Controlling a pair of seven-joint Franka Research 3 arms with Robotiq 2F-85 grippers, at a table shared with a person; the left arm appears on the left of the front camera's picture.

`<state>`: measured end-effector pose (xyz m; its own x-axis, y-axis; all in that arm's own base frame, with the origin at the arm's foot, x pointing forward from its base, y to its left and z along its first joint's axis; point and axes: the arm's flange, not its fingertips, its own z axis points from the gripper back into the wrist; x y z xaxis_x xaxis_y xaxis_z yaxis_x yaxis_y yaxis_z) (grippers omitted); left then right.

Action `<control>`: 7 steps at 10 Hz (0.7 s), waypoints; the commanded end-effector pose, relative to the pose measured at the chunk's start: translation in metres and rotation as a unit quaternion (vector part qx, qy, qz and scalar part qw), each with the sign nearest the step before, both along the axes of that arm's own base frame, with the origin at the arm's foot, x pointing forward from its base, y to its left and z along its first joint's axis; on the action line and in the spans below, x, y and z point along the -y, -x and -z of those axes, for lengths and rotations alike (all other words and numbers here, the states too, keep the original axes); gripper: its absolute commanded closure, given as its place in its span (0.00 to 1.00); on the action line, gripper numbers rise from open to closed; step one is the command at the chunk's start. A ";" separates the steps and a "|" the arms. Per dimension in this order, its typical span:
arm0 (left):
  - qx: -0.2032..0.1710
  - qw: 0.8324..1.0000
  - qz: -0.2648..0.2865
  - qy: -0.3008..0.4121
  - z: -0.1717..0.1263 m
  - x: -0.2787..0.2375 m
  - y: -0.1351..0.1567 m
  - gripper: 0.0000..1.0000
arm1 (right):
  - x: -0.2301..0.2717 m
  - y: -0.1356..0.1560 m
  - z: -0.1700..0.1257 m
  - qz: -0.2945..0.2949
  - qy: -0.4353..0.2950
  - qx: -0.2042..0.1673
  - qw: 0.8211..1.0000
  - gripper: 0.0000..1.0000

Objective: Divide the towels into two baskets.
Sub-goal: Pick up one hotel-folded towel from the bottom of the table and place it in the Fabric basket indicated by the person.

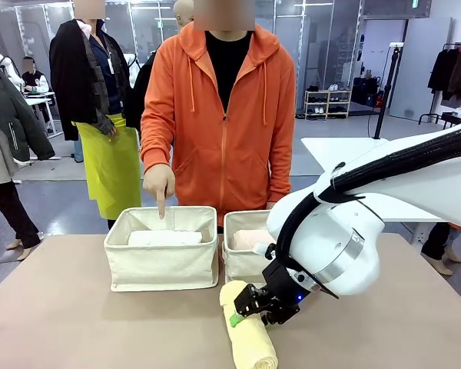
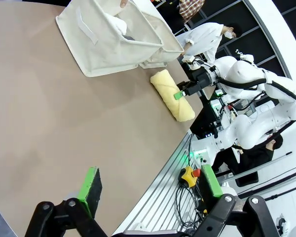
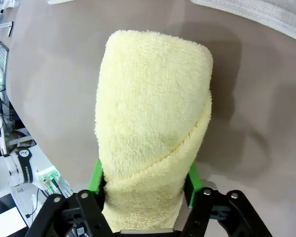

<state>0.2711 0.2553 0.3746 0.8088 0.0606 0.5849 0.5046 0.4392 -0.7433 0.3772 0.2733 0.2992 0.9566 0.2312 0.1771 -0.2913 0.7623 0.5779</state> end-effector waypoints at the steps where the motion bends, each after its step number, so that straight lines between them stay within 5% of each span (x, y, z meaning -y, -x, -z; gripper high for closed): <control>1: -0.002 1.000 0.002 -0.001 -0.004 -0.001 0.005 0.00 | -0.012 0.003 0.001 -0.004 0.010 -0.002 1.000 0.42; 4: -0.002 1.000 0.002 -0.001 -0.004 -0.001 0.005 0.00 | -0.011 0.004 0.001 0.002 0.009 -0.005 1.000 0.72; 7: -0.002 1.000 0.002 -0.001 -0.004 -0.001 0.005 0.00 | -0.002 -0.001 -0.002 -0.006 0.002 0.004 1.000 0.72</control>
